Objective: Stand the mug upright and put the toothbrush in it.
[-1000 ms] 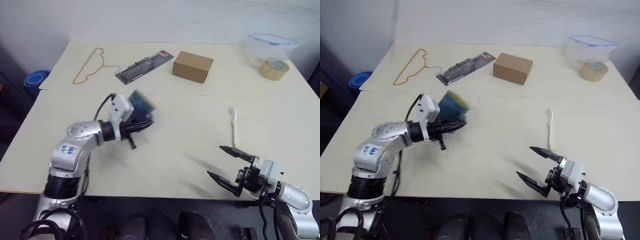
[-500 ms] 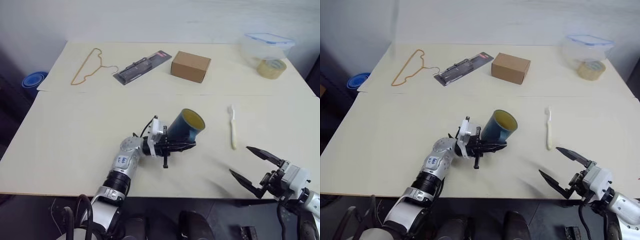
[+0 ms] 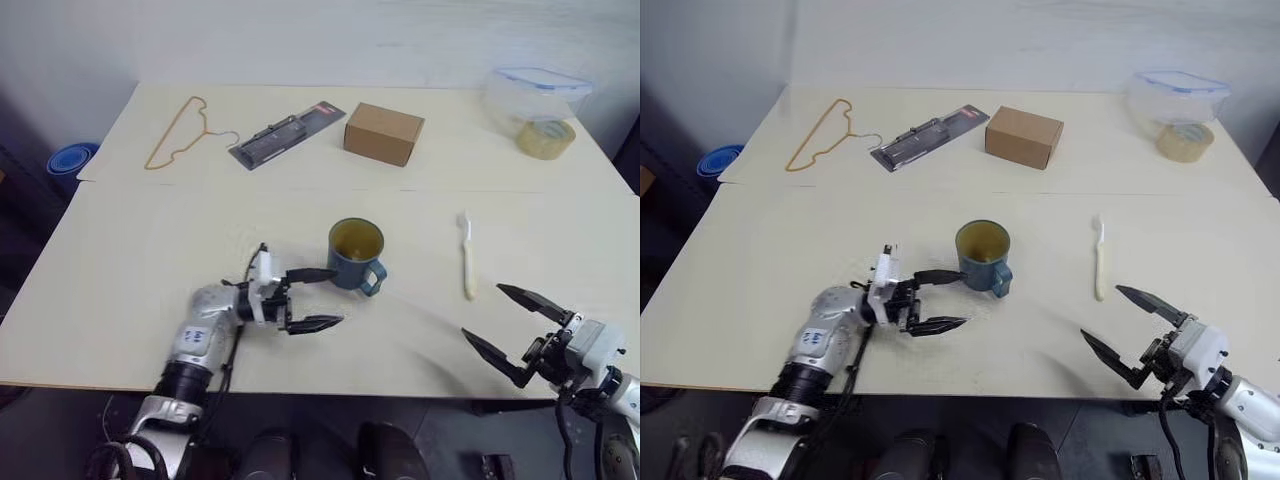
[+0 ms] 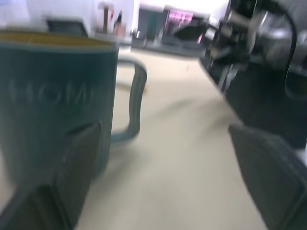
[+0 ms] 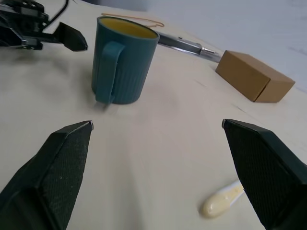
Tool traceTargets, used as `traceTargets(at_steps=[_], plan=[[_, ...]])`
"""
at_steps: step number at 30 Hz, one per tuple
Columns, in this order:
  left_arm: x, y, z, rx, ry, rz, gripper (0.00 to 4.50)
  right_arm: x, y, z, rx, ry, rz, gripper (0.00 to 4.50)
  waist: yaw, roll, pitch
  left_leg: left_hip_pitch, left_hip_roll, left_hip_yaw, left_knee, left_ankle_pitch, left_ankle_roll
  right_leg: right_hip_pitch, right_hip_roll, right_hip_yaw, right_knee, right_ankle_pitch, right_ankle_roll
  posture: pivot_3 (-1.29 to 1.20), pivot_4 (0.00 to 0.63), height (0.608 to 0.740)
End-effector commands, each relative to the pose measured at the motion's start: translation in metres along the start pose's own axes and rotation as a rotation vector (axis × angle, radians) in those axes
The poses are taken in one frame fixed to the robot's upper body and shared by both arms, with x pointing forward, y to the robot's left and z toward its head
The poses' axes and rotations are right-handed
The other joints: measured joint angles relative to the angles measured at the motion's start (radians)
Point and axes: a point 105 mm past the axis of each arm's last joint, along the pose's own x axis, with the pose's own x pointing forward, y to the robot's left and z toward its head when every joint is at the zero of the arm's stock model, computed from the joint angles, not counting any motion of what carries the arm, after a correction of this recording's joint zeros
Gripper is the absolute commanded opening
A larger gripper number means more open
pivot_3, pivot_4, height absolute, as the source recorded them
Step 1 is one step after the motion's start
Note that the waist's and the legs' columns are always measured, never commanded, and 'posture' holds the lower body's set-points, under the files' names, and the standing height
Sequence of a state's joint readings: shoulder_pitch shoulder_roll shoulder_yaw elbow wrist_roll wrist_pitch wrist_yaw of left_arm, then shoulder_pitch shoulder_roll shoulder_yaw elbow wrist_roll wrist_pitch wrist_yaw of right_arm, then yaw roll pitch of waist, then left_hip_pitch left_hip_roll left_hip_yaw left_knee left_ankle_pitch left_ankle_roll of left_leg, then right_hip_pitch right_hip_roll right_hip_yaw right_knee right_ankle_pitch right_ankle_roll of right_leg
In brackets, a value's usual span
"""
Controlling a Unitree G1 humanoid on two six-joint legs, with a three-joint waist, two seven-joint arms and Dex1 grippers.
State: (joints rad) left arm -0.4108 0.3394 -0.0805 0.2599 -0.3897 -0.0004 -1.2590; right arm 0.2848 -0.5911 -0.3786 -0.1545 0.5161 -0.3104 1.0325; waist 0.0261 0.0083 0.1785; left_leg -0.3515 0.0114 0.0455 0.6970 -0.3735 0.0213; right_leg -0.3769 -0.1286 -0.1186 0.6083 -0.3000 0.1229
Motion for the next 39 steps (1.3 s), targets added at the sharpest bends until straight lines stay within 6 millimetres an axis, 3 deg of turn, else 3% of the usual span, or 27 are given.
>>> traceTargets(at_steps=[1,6,9,14,18,22,26,29,34,39], plan=[[-0.027,-0.004,0.015,0.055,0.013,0.047,4.46,-0.021,-0.005,0.003,0.077,0.051,-0.015,4.50,0.001,0.001,0.000,0.000,0.000,0.000,0.000,0.000,0.000,0.000,0.000,0.000,0.000,0.000,0.000,0.00,0.150,0.740],[-0.070,-0.011,0.046,0.101,-0.010,0.165,4.46,-0.042,-0.015,-0.004,0.046,0.116,-0.119,4.50,-0.002,0.001,0.001,-0.001,0.000,-0.002,0.000,-0.001,0.000,0.000,-0.001,0.000,-0.001,0.000,0.000,0.00,0.150,0.740],[-0.085,-0.014,0.067,0.133,-0.008,0.237,4.46,-0.039,-0.027,-0.016,0.040,0.252,-0.171,4.50,-0.005,0.002,0.001,0.000,0.001,-0.002,0.000,-0.001,0.000,0.001,-0.002,0.005,-0.001,0.000,0.000,0.00,0.150,0.740],[-0.094,-0.021,0.073,0.080,0.002,0.260,4.46,0.006,-0.063,-0.021,0.170,0.434,-0.214,4.50,-0.016,0.007,0.003,0.000,0.001,-0.002,0.000,-0.001,0.000,0.001,-0.003,0.009,-0.001,0.000,0.000,0.00,0.150,0.740],[-0.099,-0.025,0.070,0.047,0.020,0.248,4.46,0.051,-0.083,-0.012,0.286,0.561,-0.174,4.50,-0.026,0.012,0.005,-0.001,0.002,-0.003,0.000,-0.001,-0.001,-0.002,-0.002,0.007,0.001,-0.001,-0.003,0.00,0.150,0.740],[-0.100,-0.027,0.068,0.070,0.029,0.261,4.46,0.070,-0.093,-0.019,0.430,0.715,-0.167,4.50,-0.017,0.011,0.006,-0.005,0.001,-0.004,-0.001,-0.001,-0.001,-0.005,-0.002,0.005,0.002,-0.002,-0.003,0.00,0.150,0.740],[-0.100,-0.035,0.064,0.066,0.032,0.263,4.46,0.088,-0.109,-0.031,0.467,0.848,-0.203,4.50,-0.013,0.011,0.006,-0.010,-0.003,-0.002,0.001,-0.001,0.001,-0.011,-0.002,0.000,0.002,-0.001,-0.002,0.00,0.150,0.740],[-0.099,-0.039,0.064,0.077,0.040,0.259,4.50,0.091,-0.123,-0.042,0.449,0.927,-0.264,3.93,-0.017,0.011,0.006,-0.018,-0.004,0.000,0.003,0.000,0.003,-0.018,-0.003,0.000,0.003,0.000,0.001,0.00,0.150,0.740],[-0.098,-0.043,0.069,0.101,0.040,0.255,4.50,0.099,-0.123,-0.042,0.495,0.923,-0.215,2.20,-0.016,0.010,0.005,-0.018,-0.003,0.001,0.003,0.000,0.003,-0.017,-0.003,-0.001,0.003,0.001,0.001,0.00,0.150,0.740],[-0.093,-0.042,0.075,0.117,0.012,0.258,4.50,0.107,-0.123,-0.032,0.495,0.728,-0.110,0.45,-0.027,0.010,0.005,-0.018,-0.002,0.001,0.003,0.000,0.003,-0.017,-0.002,-0.001,0.003,0.001,0.001,0.00,0.150,0.740]])
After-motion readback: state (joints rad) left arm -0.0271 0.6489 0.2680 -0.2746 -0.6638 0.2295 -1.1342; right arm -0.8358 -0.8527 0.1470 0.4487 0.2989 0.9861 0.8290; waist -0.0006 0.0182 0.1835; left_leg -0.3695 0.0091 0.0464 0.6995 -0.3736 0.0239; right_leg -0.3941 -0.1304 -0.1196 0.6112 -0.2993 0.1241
